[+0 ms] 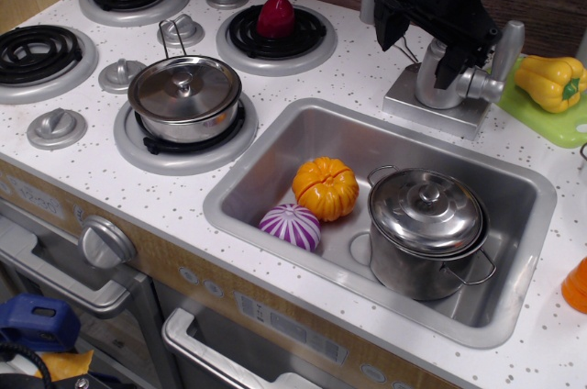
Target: Turn faucet front to left
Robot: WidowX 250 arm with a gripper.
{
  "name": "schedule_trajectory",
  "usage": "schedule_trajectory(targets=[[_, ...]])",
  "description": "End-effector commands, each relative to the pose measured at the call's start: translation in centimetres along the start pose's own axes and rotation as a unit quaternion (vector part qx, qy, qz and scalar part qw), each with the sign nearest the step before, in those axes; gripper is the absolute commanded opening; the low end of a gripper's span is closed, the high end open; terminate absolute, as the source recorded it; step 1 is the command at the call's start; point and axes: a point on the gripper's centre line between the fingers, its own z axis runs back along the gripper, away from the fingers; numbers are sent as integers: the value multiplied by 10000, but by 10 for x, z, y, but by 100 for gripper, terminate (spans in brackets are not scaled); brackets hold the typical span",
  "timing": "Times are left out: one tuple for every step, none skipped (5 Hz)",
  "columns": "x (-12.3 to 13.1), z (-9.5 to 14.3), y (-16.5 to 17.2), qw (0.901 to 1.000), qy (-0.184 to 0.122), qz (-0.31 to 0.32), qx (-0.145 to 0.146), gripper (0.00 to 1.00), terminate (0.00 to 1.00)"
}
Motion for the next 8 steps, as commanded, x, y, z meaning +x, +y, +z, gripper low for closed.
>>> schedule_trajectory(targets=[[19,23,28,9988,-463,-142,49,100,0],[23,20,40,9984,-510,-262,33,100,0],[26,14,48,9974,-617,-361,51,100,0],[29,9,58,9964,-705,-465,50,100,0],[31,5,65,9956,-767,-540,49,100,0],[33,2,73,9944,-829,-655,76,100,0],[35,1,76,9938,-861,-703,99,100,0],[35,0,76,9941,-836,-681,122,100,100]])
